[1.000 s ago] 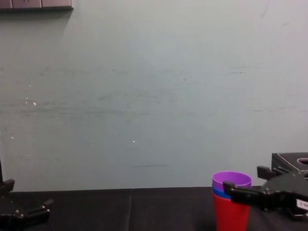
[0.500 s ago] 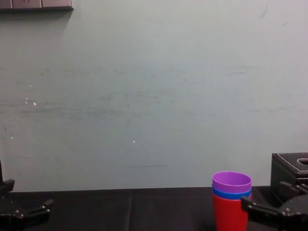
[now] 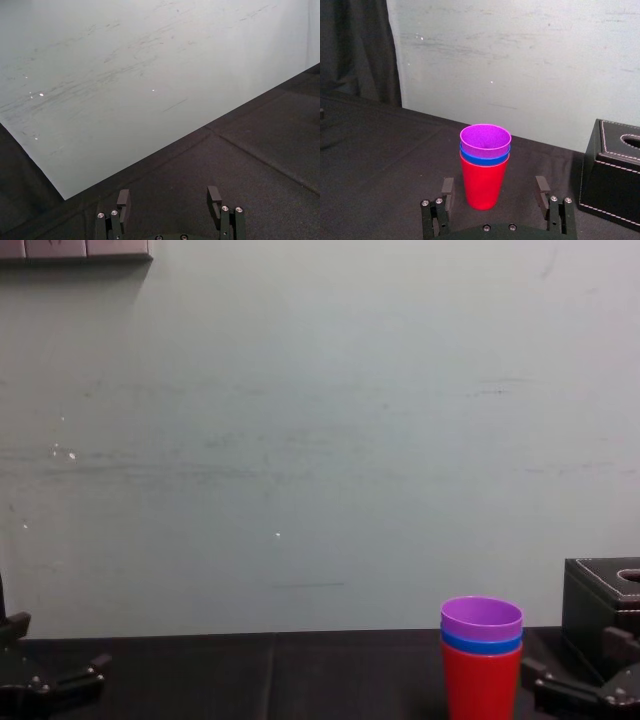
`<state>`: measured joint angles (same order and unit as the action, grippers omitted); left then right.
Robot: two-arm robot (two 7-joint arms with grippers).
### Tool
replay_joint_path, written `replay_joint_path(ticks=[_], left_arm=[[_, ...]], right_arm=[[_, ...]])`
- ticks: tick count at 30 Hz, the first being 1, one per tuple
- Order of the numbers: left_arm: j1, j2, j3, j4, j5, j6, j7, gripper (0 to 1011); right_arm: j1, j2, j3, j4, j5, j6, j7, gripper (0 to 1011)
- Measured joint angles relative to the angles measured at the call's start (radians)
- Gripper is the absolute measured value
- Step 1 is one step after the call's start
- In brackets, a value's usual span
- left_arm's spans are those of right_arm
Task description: Stack the three plastic cups sequentially using one hand.
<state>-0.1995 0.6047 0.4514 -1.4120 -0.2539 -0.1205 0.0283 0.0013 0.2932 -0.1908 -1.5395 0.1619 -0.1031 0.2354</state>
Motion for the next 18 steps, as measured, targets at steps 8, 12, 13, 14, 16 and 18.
replay_joint_path(ticks=[8,12,13,14,16,18], left_arm=[[0.000,0.000,0.000,0.000,0.000,0.000,0.000,1005],[0.000,0.000,0.000,0.000,0.000,0.000,0.000,1005],[0.000,0.000,0.000,0.000,0.000,0.000,0.000,1005],[0.000,0.000,0.000,0.000,0.000,0.000,0.000,1005],[0.000,0.000,0.000,0.000,0.000,0.000,0.000,1005],[0.000,0.000,0.000,0.000,0.000,0.000,0.000,1005]], right_arm=[[0.000,0.000,-0.001,-0.001,0.000,-0.001,0.001,1002],[0.000,0.000,-0.002,0.000,0.000,-0.001,0.001,1002],[0.000,0.000,-0.002,0.001,0.000,0.000,0.001,1002],[0.000,0.000,-0.002,0.001,0.000,0.000,0.001,1002],[0.000,0.000,-0.003,0.001,0.000,0.000,0.001,1002],[0.000,0.000,-0.003,0.001,0.000,0.000,0.001,1000]])
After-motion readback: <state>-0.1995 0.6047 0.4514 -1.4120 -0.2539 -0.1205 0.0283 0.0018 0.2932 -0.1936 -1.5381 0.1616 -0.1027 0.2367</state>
